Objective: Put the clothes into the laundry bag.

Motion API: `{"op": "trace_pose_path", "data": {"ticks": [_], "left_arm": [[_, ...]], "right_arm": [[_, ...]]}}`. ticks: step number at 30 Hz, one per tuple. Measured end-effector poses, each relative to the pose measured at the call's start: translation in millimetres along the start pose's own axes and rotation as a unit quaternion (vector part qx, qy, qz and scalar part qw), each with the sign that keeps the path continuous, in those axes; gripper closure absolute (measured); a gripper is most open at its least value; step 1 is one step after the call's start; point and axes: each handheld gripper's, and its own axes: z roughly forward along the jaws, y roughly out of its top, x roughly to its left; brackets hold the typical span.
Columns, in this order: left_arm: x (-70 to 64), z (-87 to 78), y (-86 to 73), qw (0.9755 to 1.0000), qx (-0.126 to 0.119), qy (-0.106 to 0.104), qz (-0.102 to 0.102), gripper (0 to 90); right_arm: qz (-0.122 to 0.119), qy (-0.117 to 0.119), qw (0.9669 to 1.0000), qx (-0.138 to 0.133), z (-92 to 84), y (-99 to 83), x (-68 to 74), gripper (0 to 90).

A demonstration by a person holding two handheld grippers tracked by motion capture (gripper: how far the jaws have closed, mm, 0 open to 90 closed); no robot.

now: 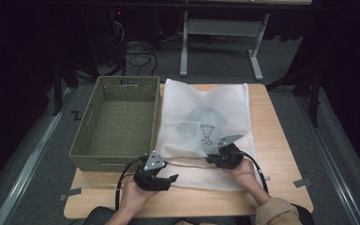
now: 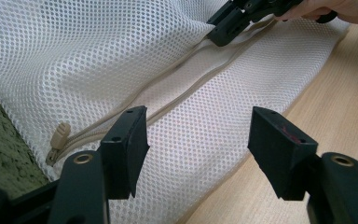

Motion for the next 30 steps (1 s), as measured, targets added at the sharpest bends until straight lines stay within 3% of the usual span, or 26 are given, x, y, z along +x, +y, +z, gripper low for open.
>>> {"op": "trace_pose_path", "data": {"ticks": [16, 19, 25, 30], "left_arm": [[0.3, -0.6, 0.0, 1.0000, 0.000, 0.001, -0.001, 37.8], [0.3, -0.7, 0.0, 1.0000, 0.000, 0.001, -0.001, 37.8], [0.5, -0.6, -0.2, 1.0000, 0.002, 0.001, -0.001, 37.9], [0.6, -0.7, -0.4, 1.0000, 0.001, 0.000, -0.002, 38.0]], "right_arm": [[0.005, -0.001, 0.9999, 0.009, 7.6, -4.3, -0.4, 81.4], [-0.008, -0.006, 0.9999, 0.005, 8.2, -5.0, 0.4, 80.7], [-0.006, -0.004, 1.0000, 0.003, 8.1, -5.7, 1.3, 76.8], [-0.012, -0.016, 0.9998, 0.001, 6.8, -5.1, 5.9, 71.7]]}}
